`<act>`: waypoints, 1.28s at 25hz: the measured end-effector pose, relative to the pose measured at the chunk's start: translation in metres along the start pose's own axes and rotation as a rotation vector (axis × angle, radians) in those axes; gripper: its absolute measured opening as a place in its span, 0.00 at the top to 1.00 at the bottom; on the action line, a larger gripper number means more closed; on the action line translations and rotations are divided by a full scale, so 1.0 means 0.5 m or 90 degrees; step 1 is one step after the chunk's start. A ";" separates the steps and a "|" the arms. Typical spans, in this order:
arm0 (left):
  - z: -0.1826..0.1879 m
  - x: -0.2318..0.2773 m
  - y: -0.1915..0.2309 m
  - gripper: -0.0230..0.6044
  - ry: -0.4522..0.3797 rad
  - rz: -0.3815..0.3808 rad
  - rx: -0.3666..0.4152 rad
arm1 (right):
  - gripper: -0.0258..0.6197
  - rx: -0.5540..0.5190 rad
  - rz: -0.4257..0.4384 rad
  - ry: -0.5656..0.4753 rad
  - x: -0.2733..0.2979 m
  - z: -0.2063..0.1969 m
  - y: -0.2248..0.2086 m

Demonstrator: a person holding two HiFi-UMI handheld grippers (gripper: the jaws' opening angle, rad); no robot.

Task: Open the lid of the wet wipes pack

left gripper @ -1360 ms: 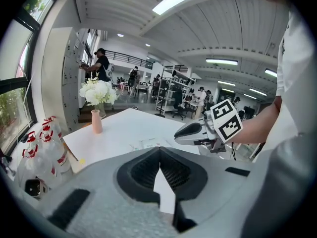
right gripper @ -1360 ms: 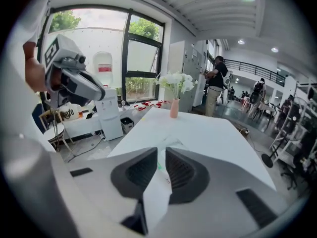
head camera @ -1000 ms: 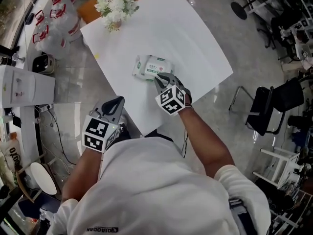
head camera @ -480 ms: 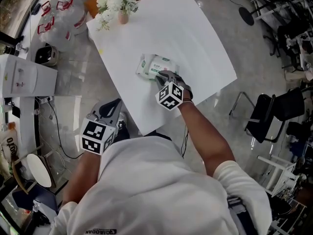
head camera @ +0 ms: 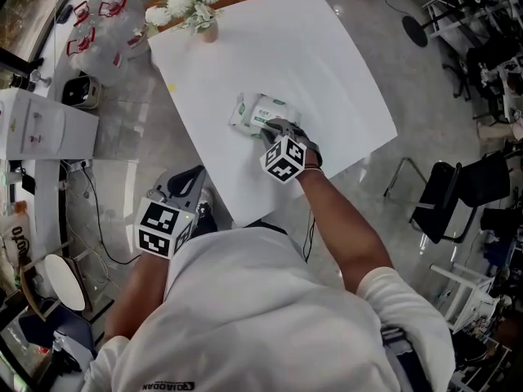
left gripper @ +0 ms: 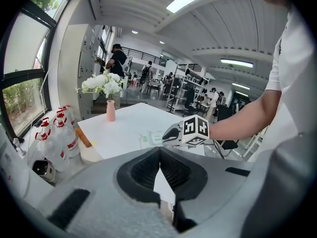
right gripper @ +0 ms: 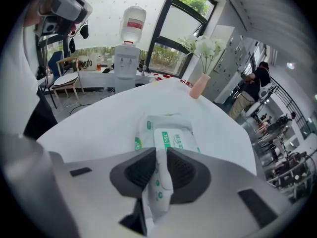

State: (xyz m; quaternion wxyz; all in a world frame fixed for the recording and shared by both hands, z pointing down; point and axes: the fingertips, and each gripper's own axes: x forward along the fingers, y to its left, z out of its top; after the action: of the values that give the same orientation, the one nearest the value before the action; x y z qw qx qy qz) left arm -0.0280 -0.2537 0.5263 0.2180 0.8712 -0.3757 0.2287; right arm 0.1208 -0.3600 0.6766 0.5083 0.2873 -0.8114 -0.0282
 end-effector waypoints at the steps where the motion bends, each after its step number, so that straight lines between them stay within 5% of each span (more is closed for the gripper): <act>1: -0.001 0.001 0.001 0.95 0.001 0.000 0.000 | 0.84 -0.002 0.001 0.000 0.001 0.000 0.000; 32: 0.023 0.024 0.002 0.95 -0.008 -0.014 0.010 | 0.94 0.118 0.020 -0.062 -0.063 0.040 -0.071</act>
State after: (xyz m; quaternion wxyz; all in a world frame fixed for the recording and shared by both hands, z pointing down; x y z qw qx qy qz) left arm -0.0189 -0.2674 0.5238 0.2112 0.8785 -0.3653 0.2239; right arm 0.1294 -0.3790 0.6297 0.4399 0.3183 -0.8388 0.0409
